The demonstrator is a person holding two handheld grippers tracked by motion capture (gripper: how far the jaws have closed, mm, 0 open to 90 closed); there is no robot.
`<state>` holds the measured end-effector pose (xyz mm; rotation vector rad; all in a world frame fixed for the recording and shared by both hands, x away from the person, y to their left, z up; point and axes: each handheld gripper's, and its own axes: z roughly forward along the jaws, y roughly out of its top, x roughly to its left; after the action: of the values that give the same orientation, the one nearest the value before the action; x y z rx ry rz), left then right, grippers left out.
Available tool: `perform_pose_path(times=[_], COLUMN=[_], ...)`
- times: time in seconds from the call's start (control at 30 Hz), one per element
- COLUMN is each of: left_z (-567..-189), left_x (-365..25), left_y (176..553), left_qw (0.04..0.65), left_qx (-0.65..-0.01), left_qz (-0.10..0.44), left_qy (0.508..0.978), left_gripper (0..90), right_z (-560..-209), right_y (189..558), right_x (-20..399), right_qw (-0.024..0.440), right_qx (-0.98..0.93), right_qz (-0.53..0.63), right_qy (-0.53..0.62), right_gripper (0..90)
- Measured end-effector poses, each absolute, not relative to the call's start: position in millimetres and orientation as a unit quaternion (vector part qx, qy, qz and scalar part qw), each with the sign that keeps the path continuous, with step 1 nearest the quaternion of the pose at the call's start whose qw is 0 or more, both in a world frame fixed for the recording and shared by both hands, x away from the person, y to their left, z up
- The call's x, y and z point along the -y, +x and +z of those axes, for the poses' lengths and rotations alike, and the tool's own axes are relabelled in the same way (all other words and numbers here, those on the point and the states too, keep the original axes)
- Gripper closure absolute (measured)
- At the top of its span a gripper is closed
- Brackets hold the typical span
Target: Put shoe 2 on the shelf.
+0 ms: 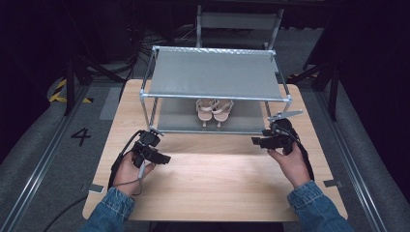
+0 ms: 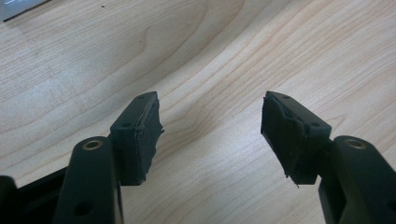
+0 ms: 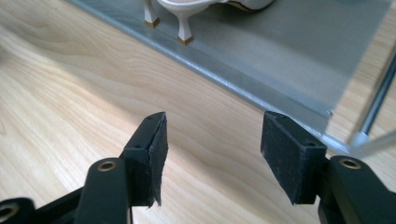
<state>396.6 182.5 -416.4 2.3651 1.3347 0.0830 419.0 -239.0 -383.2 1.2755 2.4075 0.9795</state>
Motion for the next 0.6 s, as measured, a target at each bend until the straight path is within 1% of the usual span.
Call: perform_pose_path(times=[0.2,0.47,0.5,0.53,0.6], left_z=[-418,-415,-416,-416,-418], left_x=[-184,-196,-198,-200,-207], left_y=[396,394,393,394,396], left_qw=[0.211,0.218,0.219,0.215,0.196], left_qx=[-0.483,-0.495,-0.499,-0.502,-0.510], left_qz=[0.030,0.035,0.038,0.039,0.053], left_qy=[0.849,0.840,0.838,0.837,0.836], left_gripper=[35.1,35.5,35.5,34.8,33.5], right_z=[-386,-387,-387,-388,-391], right_y=[408,405,404,402,403], right_x=[257,283,287,297,305], right_qw=[0.119,0.115,0.118,0.120,0.118], right_qx=[-0.828,-0.828,-0.827,-0.822,-0.821], right_qz=[0.329,0.307,0.304,0.303,0.302], right_qy=[0.438,0.455,0.459,0.466,0.469], right_gripper=[39.9,38.8,38.3,35.4,32.6])
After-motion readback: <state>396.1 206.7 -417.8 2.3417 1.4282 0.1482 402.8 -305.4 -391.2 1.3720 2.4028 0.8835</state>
